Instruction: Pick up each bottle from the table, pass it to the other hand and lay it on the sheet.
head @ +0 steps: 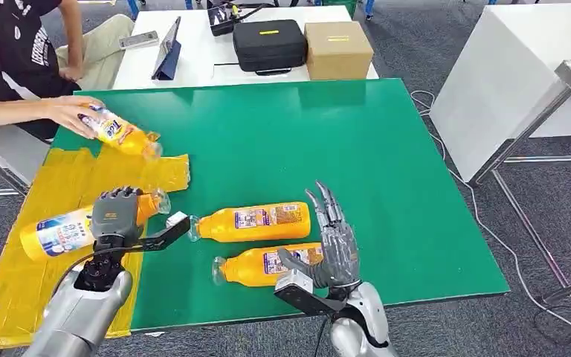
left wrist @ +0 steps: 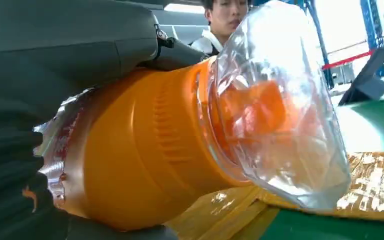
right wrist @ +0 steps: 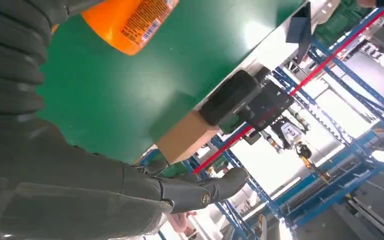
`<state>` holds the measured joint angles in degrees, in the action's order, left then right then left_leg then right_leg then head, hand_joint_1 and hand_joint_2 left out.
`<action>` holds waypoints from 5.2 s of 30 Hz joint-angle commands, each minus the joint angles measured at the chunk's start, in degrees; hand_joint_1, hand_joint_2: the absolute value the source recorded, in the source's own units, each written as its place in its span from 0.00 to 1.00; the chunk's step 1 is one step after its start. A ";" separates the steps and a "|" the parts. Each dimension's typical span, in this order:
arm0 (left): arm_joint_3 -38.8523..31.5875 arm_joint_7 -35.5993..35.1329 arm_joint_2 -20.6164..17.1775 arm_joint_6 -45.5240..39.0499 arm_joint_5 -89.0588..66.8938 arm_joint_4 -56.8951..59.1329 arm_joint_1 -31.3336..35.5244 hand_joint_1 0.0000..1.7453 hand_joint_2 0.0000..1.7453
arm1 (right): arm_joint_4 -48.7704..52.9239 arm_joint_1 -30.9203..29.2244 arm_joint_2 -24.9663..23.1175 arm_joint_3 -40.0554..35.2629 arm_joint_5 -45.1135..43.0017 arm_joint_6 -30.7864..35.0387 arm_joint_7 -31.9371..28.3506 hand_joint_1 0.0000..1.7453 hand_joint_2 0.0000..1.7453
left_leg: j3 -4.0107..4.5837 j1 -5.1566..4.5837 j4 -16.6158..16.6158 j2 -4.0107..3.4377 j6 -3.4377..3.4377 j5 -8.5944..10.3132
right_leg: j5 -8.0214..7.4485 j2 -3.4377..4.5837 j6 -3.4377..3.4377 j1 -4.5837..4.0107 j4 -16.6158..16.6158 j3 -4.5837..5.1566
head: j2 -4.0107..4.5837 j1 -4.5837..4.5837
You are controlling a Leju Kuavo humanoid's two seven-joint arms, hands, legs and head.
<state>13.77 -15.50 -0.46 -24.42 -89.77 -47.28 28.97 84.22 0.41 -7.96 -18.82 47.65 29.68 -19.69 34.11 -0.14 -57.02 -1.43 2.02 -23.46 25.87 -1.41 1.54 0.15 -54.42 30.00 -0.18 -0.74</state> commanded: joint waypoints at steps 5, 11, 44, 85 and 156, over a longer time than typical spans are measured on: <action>1.21 -0.60 -2.31 1.86 -0.23 -20.46 -2.13 1.00 1.00 | -6.62 -1.52 -0.70 1.51 0.08 -0.15 0.28 0.00 1.00 | -0.03 0.05 -0.05 0.09 -0.14 -0.10 | 0.07 0.12 -0.04 -0.04 -0.01 -0.07 | -0.02 0.02; -2.02 5.22 0.80 0.88 -0.23 -10.08 -0.39 1.00 1.00 | -5.34 -1.31 -0.80 1.22 0.66 -0.82 0.55 0.00 1.00 | -0.22 0.01 0.08 0.15 -0.16 -0.08 | 0.09 0.08 -0.05 0.01 0.08 -0.24 | 0.00 0.02; -12.86 6.01 2.45 6.55 -0.17 12.22 3.78 0.00 1.00 | -5.02 -1.22 -0.52 -0.62 2.01 -3.01 1.88 0.00 1.00 | -0.16 0.03 0.03 0.11 -0.14 -0.10 | 0.09 0.12 -0.03 0.00 0.06 -0.17 | 0.00 0.02; -0.38 36.39 4.20 19.74 60.88 -42.50 -21.35 0.00 1.00 | -2.56 -10.13 3.99 3.11 30.08 -9.37 21.21 0.00 1.00 | 0.03 -0.08 0.04 0.00 -0.04 -0.03 | 0.00 0.13 0.01 0.07 0.05 0.07 | 0.00 0.02; 0.41 36.24 7.48 20.44 63.49 -26.91 -17.23 0.00 1.00 | -25.18 -30.84 3.00 -15.56 23.80 -30.20 28.30 0.00 1.00 | -0.05 -0.01 0.01 0.12 0.03 0.10 | -0.03 -0.05 0.03 0.01 0.04 -0.06 | 0.00 0.02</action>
<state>14.78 21.00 6.60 -4.24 -26.53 -79.21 8.94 53.93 -31.16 -8.28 -30.97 71.60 0.46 8.39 34.11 -0.17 -57.03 -1.43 2.12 -23.35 25.81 -1.45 1.58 0.16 -54.42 30.01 -0.17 -0.72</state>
